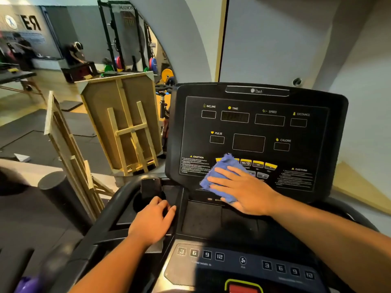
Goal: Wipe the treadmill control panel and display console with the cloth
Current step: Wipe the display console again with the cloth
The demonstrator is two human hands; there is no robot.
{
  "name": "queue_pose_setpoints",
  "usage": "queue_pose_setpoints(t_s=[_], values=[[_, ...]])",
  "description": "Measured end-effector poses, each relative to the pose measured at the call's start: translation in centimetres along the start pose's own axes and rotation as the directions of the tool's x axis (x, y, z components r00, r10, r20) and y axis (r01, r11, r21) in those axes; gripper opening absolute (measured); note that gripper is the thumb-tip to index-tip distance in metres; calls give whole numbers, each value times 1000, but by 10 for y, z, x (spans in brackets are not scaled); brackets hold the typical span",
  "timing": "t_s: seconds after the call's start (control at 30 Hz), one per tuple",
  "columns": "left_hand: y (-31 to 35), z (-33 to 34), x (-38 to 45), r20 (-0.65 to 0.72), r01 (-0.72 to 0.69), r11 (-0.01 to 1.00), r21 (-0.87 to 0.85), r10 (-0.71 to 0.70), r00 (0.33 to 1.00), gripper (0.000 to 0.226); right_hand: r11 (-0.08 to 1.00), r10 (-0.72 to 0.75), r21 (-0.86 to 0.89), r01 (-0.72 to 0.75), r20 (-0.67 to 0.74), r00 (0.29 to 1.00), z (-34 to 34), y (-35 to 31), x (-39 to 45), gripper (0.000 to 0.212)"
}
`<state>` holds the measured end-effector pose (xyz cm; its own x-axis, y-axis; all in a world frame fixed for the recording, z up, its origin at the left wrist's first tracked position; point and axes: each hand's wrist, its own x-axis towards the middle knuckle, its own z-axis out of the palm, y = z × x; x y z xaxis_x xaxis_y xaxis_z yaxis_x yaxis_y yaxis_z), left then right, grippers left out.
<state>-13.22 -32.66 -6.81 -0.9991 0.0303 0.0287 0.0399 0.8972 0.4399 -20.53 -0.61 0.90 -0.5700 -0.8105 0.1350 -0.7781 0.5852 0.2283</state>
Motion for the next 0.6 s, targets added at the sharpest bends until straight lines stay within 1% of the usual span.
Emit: queue_pose_setpoints(t_s=[0.13, 0.2, 0.27, 0.33, 0.47, 0.53, 0.6], values=[[2, -2, -1, -2, 0, 1000, 2, 0, 1000, 39, 996, 63, -60, -59, 59, 996, 2, 27, -62, 58], [3, -3, -1, -5, 0, 1000, 2, 0, 1000, 39, 993, 100, -66, -96, 65, 993, 4, 28, -74, 57], [4, -4, -2, -3, -1, 1000, 8, 1, 1000, 38, 993, 96, -79, -91, 64, 993, 4, 21, -65, 57], [5, -4, -1, 0, 5, 1000, 9, -5, 1000, 37, 995, 59, -81, -55, 41, 997, 5, 11, -40, 57], [6, -3, -1, 10, 24, 1000, 17, -24, 1000, 37, 1000, 13, -26, -13, -14, 1000, 6, -12, 16, 55], [5, -3, -1, 11, 21, 1000, 18, -21, 1000, 37, 999, 7, -36, -8, -31, 1000, 9, -13, 20, 54], [5, -3, -1, 13, 18, 1000, 26, -18, 1000, 35, 999, 10, -38, -12, -43, 999, 8, -6, 5, 55]])
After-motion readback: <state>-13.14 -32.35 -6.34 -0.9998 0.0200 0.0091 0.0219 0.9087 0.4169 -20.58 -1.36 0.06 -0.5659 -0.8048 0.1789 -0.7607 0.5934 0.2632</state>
